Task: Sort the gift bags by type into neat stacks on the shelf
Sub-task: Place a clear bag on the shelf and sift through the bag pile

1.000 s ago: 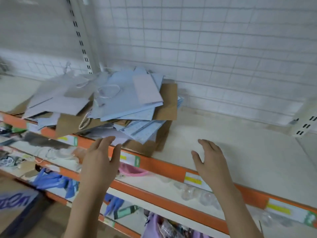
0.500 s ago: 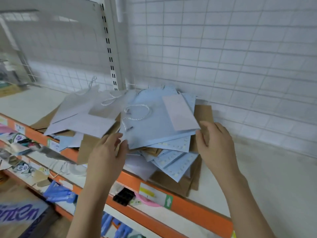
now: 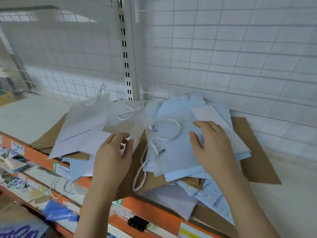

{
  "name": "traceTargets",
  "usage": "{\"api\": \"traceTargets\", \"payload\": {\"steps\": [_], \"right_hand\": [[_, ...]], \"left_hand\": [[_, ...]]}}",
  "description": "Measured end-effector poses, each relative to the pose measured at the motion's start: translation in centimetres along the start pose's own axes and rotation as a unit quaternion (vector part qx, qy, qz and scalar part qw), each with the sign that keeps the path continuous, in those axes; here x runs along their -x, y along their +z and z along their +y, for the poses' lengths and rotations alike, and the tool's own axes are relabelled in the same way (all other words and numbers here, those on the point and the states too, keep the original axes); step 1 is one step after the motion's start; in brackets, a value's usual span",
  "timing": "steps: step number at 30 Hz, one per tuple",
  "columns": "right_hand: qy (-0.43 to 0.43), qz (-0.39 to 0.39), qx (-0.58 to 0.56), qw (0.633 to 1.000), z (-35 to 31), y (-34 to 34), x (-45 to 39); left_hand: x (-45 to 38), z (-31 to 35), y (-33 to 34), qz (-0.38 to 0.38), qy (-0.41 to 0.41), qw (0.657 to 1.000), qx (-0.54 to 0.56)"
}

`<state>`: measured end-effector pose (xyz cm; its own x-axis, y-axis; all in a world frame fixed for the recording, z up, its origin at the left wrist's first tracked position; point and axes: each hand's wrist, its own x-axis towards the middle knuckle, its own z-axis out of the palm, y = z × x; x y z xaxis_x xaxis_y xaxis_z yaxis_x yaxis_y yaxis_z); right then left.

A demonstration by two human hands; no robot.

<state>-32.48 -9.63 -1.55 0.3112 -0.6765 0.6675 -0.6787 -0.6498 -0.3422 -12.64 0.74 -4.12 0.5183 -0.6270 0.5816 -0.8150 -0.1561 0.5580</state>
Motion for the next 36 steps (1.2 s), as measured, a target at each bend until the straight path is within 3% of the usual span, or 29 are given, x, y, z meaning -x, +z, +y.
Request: {"api": "traceTargets", "payload": {"steps": [5, 10, 15, 22, 26, 33, 36], "right_hand": [[0.046, 0.019, 0.032, 0.998, -4.9, 3.6, -0.8], [0.089, 0.003, 0.054, 0.995, -10.4, 7.0, -2.1], [0.19, -0.136, 0.157, 0.96, -13.3, 8.6, -2.3], [0.214, -0.199, 0.218, 0.931, -15.4, 9.9, -2.7], [0.215, -0.181, 0.171, 0.944, -15.7, 9.8, -3.1], [0.13, -0.051, 0.112, 0.984, -16.8, 10.1, -4.1], [0.137, -0.014, 0.108, 0.985, -17.6, 10.8, -3.9]], "left_hand": [[-3.6, -5.8, -1.6, -0.045, 0.05, 0.997, 0.041], [-7.3, -11.9, -3.2, -0.059, 0.043, 0.996, 0.05], [-9.0, -15.2, -3.2, -0.075, 0.053, 0.994, 0.059], [-9.7, -16.9, -3.6, -0.103, 0.064, 0.99, 0.068], [-9.4, -17.5, -3.8, -0.105, 0.055, 0.991, 0.063], [-8.8, -19.6, -4.8, -0.097, 0.047, 0.993, 0.04], [-10.0, -21.4, -5.1, -0.066, -0.004, 0.997, 0.028]]}}
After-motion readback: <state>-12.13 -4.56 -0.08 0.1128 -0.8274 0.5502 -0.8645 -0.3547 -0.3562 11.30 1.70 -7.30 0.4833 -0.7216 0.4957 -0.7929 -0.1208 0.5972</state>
